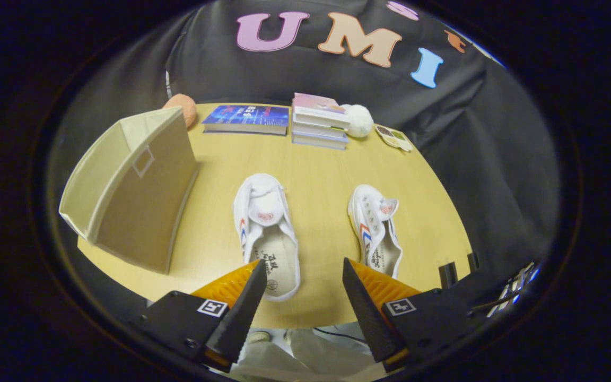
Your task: Open the storage box then place both shoes into the box .Put the left shoe in first, then the right shoe, with the right side of both shoes facing outward in a uniform manner.
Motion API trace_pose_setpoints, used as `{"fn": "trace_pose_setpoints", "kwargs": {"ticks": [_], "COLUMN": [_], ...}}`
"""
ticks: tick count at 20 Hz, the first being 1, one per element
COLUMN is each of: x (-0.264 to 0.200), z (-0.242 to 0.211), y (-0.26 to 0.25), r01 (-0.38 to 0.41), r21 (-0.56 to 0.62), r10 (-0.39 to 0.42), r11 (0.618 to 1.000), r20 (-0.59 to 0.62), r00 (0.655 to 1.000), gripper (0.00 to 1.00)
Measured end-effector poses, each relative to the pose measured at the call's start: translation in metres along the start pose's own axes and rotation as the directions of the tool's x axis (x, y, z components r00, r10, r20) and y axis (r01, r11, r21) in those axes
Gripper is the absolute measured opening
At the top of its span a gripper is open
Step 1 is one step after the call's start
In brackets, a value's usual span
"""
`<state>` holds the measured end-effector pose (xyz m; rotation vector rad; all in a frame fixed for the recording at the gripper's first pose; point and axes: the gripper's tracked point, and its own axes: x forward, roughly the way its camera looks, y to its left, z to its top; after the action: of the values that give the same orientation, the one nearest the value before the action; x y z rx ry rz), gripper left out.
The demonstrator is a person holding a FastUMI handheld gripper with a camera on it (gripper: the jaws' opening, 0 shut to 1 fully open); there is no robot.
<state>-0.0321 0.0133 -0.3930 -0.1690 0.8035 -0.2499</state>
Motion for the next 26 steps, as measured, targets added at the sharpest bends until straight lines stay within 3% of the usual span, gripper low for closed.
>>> {"fn": "trace_pose_setpoints", "kwargs": {"ticks": [4, 10, 15, 21, 24, 26], "x": [0.030, 0.078, 0.110, 0.131, 0.134, 0.137], "z": [-0.003, -0.004, 0.009, 0.022, 0.033, 0.032], "y": [0.000, 0.005, 0.015, 0.032, 0.036, 0.049], "r01": [-0.077, -0.168, -0.265, -0.342, -0.354, -0.388], "r21": [-0.009, -0.038, 0.025, -0.046, -0.067, -0.066], "r10": [0.077, 0.167, 0.263, 0.345, 0.360, 0.394], "r11": [0.997, 0.985, 0.964, 0.938, 0.933, 0.919], "r20": [-0.012, -0.007, 0.065, 0.121, 0.152, 0.148], "r00": [0.997, 0.986, 0.962, 0.931, 0.920, 0.907], "gripper": [0.79, 0.80, 0.79, 0.78, 0.71, 0.53]}}
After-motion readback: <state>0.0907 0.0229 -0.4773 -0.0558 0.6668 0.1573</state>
